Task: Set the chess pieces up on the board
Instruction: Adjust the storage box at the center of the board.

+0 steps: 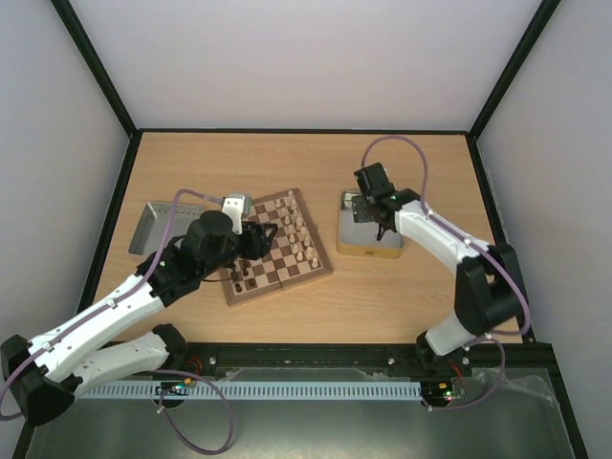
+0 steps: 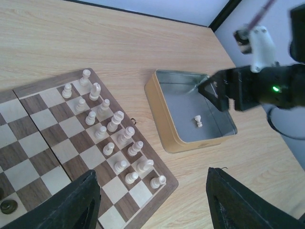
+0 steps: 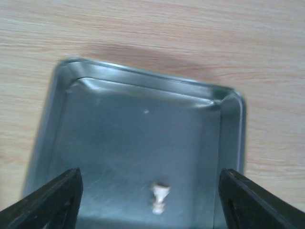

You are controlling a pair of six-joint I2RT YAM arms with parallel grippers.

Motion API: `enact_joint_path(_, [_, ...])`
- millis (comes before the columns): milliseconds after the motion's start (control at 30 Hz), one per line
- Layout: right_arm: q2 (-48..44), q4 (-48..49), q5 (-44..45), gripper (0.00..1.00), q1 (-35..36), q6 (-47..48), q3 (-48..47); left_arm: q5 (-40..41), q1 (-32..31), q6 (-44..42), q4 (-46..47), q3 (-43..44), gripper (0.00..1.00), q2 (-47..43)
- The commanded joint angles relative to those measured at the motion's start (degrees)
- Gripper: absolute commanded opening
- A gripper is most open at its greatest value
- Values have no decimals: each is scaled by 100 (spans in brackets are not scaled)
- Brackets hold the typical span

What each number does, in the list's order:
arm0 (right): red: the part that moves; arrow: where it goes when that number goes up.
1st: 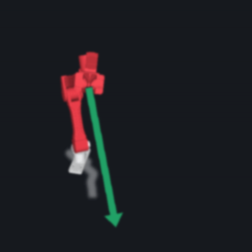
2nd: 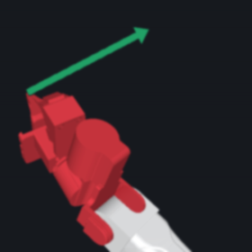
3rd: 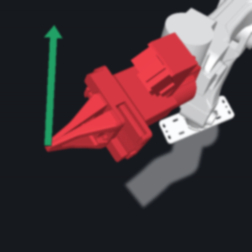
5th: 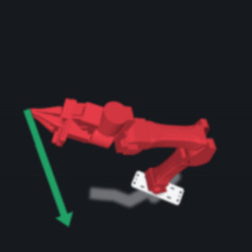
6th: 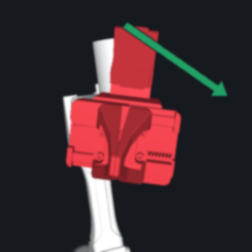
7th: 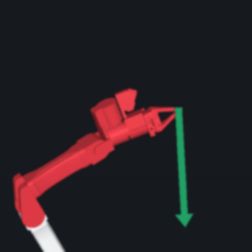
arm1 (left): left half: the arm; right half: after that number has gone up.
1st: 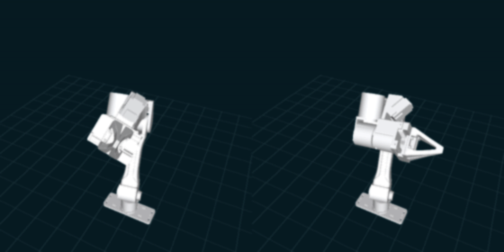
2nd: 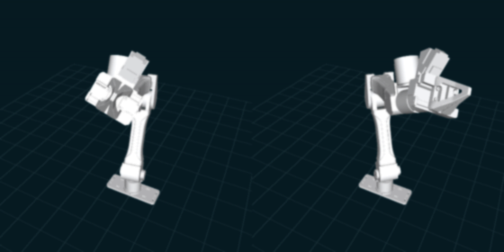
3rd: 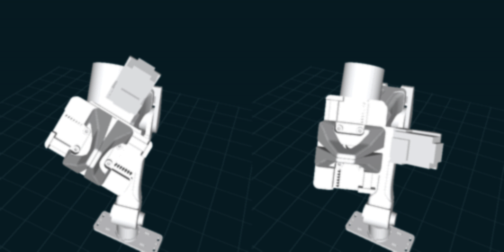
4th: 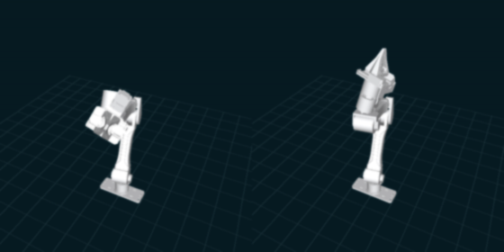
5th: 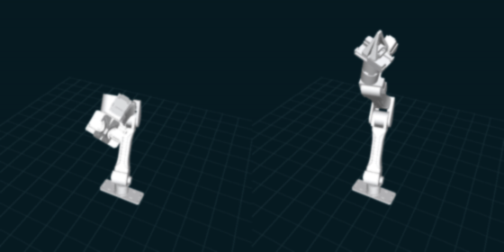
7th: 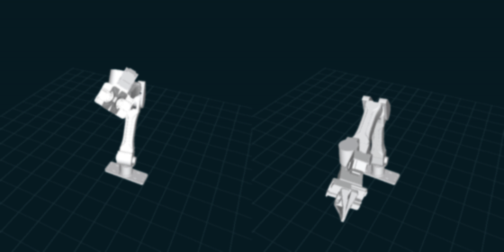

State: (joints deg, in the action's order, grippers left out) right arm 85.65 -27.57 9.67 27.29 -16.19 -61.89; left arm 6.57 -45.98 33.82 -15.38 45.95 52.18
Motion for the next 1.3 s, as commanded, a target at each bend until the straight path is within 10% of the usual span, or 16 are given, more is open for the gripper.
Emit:
enact_joint_path(0, [755, -267, 554, 83, -241, 1444, -604, -378, 214, -310, -515, 291, 64, 17])
enact_joint_path(300, [2080, -635, -206, 95, -629, 2921, -1728, -1194, 988, -674, -316, 424, 66, 425])
enact_joint_path(667, [3184, -1160, -916, 75, -901, 3462, -2737, -2066, 1612, -996, -93, 876, 61, 1622])
enact_joint_path(1267, [3105, -1768, -676, 75, -1005, 1811, -3226, -2075, 1762, -1258, -162, 1327, 59, 2173])
